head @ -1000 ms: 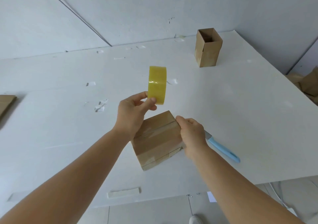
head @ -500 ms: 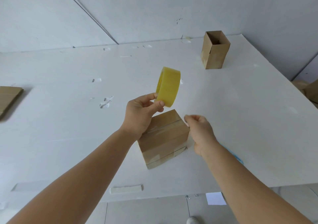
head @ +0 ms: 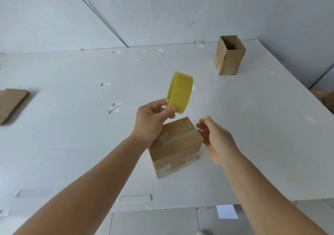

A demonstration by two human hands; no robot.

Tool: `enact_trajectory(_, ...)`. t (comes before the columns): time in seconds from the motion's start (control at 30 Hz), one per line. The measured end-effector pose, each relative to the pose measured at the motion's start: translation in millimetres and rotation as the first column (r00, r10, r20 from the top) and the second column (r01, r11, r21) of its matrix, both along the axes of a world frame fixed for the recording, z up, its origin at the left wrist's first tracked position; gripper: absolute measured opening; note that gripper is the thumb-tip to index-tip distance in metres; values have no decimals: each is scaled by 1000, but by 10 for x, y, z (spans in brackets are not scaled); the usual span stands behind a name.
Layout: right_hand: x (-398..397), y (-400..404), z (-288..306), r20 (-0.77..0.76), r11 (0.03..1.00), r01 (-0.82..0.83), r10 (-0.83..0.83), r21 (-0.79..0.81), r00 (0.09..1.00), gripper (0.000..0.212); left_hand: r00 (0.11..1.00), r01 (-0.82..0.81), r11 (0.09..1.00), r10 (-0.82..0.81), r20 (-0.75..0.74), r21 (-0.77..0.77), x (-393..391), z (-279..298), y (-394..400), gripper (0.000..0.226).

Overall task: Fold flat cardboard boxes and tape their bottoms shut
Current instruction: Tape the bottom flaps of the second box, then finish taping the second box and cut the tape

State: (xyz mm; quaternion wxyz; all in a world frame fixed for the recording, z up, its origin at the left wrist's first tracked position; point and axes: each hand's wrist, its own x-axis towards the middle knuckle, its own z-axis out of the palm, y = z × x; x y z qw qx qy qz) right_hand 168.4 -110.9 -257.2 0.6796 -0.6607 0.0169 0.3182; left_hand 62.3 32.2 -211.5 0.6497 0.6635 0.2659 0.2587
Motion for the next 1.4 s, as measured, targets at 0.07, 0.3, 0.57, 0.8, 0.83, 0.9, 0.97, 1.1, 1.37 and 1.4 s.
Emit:
enact_trajectory(0.07,65,56,238,82,990,-105,98,93,992,25,1000,10,1000,-10,18,-11,4,43,-20,21)
enact_trajectory(0.3,233,155,879,240,896,-301,229,327,943,72,982,191,980,-191,-8,48,34,353,5,13)
enact_trajectory(0.57,229,154,1060,653,970,-224,233,-98,720,59,944,326,939,-319,-79,107,31,562,64,14)
enact_trajectory(0.8,342,-16,1187,855,888,-279,439,-366,275,37,899,423,888,-386,-206,183,29,704,131,19)
enact_trajectory(0.83,355,-27,1198,839,872,-266,476,-411,264,32,909,398,897,-357,-216,193,43,702,119,21)
enact_trajectory(0.9,364,-54,1176,807,856,-258,511,-447,297,28,928,338,914,-283,-243,224,80,690,94,28)
enact_trajectory(0.97,373,-75,1142,811,869,-245,491,-430,318,28,921,315,904,-218,-321,289,119,705,81,30)
enact_trajectory(1.1,390,-178,1169,764,851,-293,522,-436,380,25,851,367,888,-200,-486,278,204,808,100,8)
enact_trajectory(1.37,468,-324,1108,754,864,-320,498,-389,428,34,810,405,874,-206,-548,270,372,776,-10,13)
enact_trajectory(1.4,473,-337,1076,754,867,-321,492,-381,435,34,805,415,857,-189,-562,306,372,729,-37,14)
